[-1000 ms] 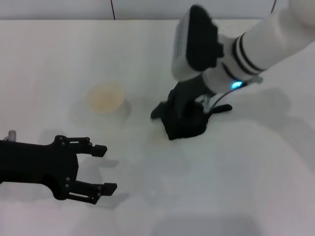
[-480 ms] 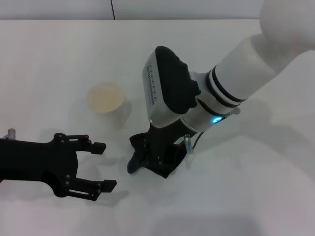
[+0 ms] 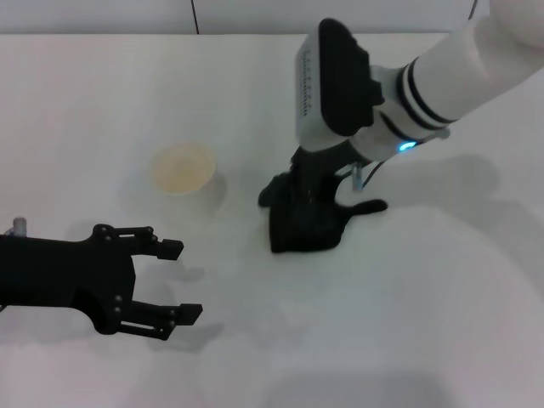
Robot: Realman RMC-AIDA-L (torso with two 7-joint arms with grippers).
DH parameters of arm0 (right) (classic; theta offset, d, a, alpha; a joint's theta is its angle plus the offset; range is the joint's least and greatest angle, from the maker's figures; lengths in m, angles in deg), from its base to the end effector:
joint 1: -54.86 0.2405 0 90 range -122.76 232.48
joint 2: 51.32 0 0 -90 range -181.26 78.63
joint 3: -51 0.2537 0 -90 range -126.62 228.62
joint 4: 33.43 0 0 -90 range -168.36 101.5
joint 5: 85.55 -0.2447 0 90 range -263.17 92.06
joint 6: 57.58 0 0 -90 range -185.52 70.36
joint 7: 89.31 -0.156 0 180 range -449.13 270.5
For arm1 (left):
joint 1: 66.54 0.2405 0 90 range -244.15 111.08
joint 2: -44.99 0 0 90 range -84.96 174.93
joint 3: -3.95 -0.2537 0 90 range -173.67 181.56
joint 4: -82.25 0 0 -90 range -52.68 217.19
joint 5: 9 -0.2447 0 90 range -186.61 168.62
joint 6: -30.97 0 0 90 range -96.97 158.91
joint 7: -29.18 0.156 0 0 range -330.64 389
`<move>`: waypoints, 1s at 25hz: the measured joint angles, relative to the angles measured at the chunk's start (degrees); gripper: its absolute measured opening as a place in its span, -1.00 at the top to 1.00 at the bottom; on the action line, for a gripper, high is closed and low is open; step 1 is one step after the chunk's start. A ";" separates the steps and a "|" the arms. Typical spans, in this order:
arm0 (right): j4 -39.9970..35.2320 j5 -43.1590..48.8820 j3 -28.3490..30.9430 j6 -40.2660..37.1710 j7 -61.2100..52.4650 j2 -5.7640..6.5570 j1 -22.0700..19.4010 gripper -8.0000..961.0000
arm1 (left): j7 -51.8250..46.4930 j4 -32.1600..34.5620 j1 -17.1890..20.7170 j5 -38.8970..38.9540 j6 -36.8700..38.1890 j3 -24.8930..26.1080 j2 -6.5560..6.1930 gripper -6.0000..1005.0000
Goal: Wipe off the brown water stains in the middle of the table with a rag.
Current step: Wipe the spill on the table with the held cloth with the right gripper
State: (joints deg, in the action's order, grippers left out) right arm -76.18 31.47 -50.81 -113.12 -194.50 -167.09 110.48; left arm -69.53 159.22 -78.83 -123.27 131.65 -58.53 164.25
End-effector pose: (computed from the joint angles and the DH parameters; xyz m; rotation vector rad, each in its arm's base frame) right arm 0.1082 0.4340 -0.1281 -2.9226 -0.1749 -0.3089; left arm -0.2434 0.2970 0.0336 -2.9758 -0.5074 -0.3014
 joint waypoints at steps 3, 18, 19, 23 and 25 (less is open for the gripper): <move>0.74 2.73 1.65 2.26 0.06 0.11 -0.21 0.80 | 0.01 -0.06 -0.11 0.02 -0.07 -0.01 0.00 -0.76; -2.89 -8.66 -8.37 -3.11 -1.55 -0.40 -0.12 0.80 | 0.04 0.12 -0.46 0.20 -1.52 -0.01 0.00 -0.76; -3.18 -9.76 -9.49 -3.38 -1.55 -0.41 -0.13 0.80 | 0.05 0.11 -0.46 0.20 -1.75 -0.03 0.00 -0.76; -3.76 -12.01 -13.36 -3.08 -1.47 -0.43 0.09 0.80 | 0.10 0.09 -0.46 0.20 -2.09 -0.09 0.00 -0.76; -3.25 -11.91 -13.72 -1.79 -1.12 -0.42 0.23 0.80 | 0.10 0.07 -0.44 0.34 -2.14 -0.06 0.00 -0.76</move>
State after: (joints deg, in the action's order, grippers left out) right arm -79.44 19.55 -64.53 -114.91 -195.63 -167.51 110.71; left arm -69.43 159.28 -79.26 -122.93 129.52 -58.59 164.25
